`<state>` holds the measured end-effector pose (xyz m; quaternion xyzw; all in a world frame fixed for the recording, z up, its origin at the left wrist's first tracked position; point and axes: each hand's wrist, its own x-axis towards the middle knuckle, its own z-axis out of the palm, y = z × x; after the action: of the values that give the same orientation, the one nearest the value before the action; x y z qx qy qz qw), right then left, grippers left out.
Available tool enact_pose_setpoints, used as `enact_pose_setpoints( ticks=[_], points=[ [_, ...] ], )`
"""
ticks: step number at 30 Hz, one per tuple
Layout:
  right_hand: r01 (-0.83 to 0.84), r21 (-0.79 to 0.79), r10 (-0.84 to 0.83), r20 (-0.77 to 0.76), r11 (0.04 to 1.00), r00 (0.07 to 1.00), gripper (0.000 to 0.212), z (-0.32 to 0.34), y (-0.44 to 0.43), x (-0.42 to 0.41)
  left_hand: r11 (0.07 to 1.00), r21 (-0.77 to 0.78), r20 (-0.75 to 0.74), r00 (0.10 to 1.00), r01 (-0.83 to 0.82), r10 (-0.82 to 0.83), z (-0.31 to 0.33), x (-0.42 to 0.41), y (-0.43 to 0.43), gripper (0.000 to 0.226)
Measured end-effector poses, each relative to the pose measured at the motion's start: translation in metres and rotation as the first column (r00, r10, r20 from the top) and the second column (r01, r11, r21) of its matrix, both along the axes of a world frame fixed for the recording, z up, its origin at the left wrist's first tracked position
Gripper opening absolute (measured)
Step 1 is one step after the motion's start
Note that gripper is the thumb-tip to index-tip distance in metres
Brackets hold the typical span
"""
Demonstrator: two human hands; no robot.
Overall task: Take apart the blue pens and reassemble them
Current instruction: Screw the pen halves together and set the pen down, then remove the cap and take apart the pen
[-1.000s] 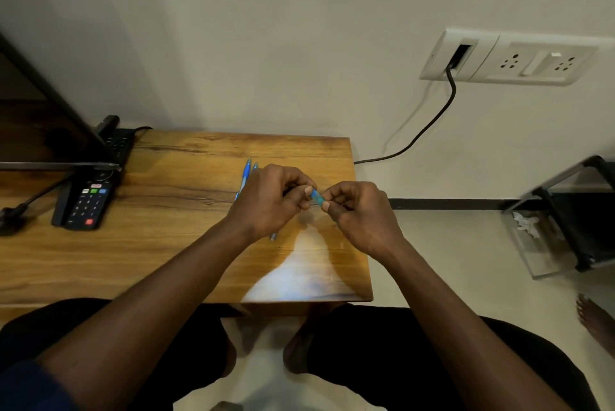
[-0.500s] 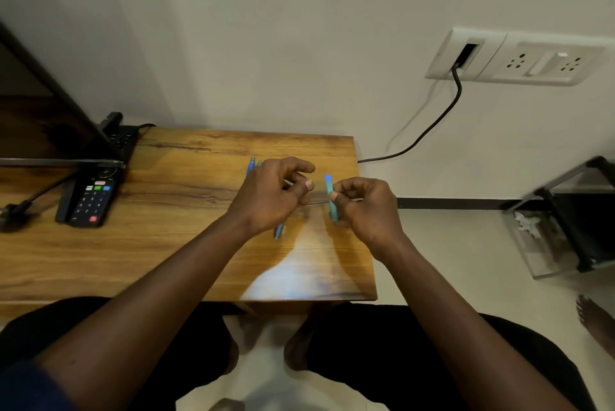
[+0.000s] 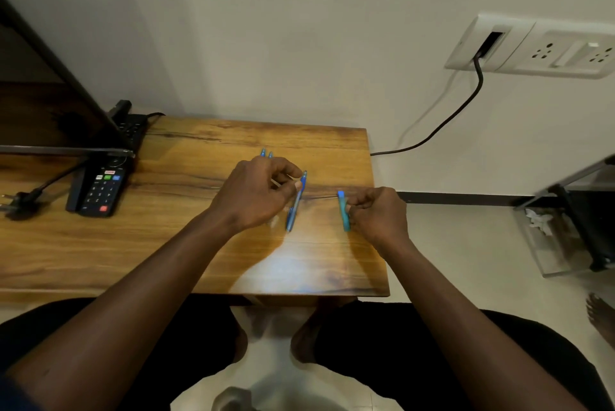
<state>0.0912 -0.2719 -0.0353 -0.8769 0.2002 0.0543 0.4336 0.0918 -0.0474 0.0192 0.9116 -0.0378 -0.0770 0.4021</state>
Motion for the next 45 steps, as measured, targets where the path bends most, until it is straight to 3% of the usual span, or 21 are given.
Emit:
enact_pose_setpoints(
  ticks=[5,8,14,23,29,35,38,40,42,45],
  points=[
    [0.017,-0.013,-0.017,-0.017,1.000,1.000,0.004,0.003,0.002,0.000,0.999,0.033,0.006,1.000,-0.022,0.022,0.004,-0.003,0.011,0.027],
    [-0.007,-0.133,0.015,0.059,0.991,0.998,0.007,0.014,0.010,-0.003,0.996,0.084,-0.004,0.999,-0.032,0.033,0.004,-0.007,0.016,0.029],
    [-0.152,-0.116,0.170,0.164,0.982,0.972,0.010,0.036,0.046,-0.003,0.981,0.194,-0.058,0.998,-0.026,0.038,-0.003,-0.015,0.032,0.027],
    [-0.229,-0.138,0.237,0.049,0.964,0.970,0.025,0.022,0.084,0.006,0.949,0.312,-0.163,0.986,0.033,0.019,-0.022,-0.029,0.043,0.027],
    [-0.296,-0.246,0.298,-0.030,0.923,0.954,0.045,0.016,0.097,0.001,0.931,0.363,-0.105,0.994,0.025,0.014,-0.027,-0.038,0.037,0.011],
    [-0.326,-0.233,0.313,-0.090,0.916,0.945,0.062,0.019,0.103,0.003,0.914,0.402,-0.077,0.997,0.057,-0.029,-0.032,-0.041,0.036,0.019],
    [-0.241,-0.094,0.228,-0.126,0.966,0.965,0.054,0.019,0.103,0.006,0.961,0.278,-0.081,0.997,0.007,0.016,-0.029,-0.040,0.039,0.017],
    [-0.112,0.145,0.133,-0.144,0.983,0.981,0.034,0.024,0.101,0.010,0.989,0.125,-0.052,0.995,-0.083,0.090,-0.020,-0.036,0.042,0.012],
    [0.024,0.433,0.058,-0.175,0.901,0.983,0.013,0.038,0.101,0.013,0.985,-0.072,-0.033,0.988,-0.155,0.153,-0.011,-0.030,0.045,0.009],
    [0.150,0.692,-0.001,-0.210,0.707,0.978,0.011,0.058,0.102,0.016,0.919,-0.322,-0.051,0.973,-0.228,0.224,-0.002,-0.023,0.044,0.007]
  ],
)
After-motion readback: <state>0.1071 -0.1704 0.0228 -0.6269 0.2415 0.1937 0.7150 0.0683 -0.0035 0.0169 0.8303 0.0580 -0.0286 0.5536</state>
